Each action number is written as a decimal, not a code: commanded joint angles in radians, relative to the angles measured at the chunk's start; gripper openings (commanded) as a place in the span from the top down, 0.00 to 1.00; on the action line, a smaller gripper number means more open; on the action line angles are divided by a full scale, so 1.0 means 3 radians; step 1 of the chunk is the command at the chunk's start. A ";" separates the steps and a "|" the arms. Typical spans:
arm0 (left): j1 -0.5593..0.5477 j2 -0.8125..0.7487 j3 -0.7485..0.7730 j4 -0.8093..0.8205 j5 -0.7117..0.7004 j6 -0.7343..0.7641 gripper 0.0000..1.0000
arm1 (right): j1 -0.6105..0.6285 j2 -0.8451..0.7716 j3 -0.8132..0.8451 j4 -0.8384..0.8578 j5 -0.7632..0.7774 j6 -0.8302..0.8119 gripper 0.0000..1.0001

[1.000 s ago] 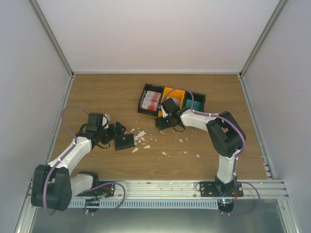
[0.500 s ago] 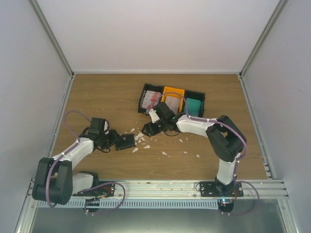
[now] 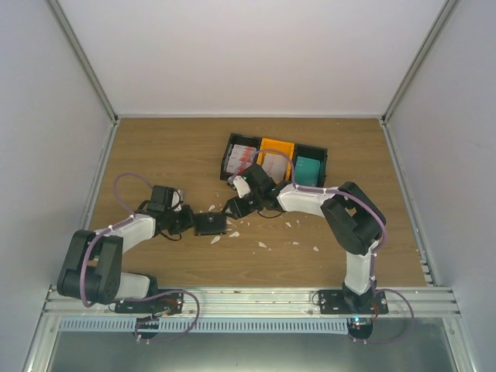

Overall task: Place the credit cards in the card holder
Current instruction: Pick up the card holder from the center of the board.

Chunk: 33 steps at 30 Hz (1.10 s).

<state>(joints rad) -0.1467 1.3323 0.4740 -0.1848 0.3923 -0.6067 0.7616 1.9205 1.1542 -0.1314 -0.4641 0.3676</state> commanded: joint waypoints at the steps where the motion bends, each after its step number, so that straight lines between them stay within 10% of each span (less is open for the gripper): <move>1: -0.0170 0.0211 0.0111 0.0303 0.0235 0.0164 0.91 | -0.0053 -0.0062 -0.0105 0.0098 0.0050 -0.0009 0.54; 33: -0.0918 -0.0257 0.0254 0.1026 0.1375 0.0660 1.00 | -0.0537 -0.0609 -0.0938 0.0427 -0.1657 -0.1396 0.24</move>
<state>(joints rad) -0.4088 1.3148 0.5568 0.0261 0.7002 -0.4103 0.6056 1.7466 0.8913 -0.0471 -0.8310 0.0273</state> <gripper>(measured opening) 0.008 0.759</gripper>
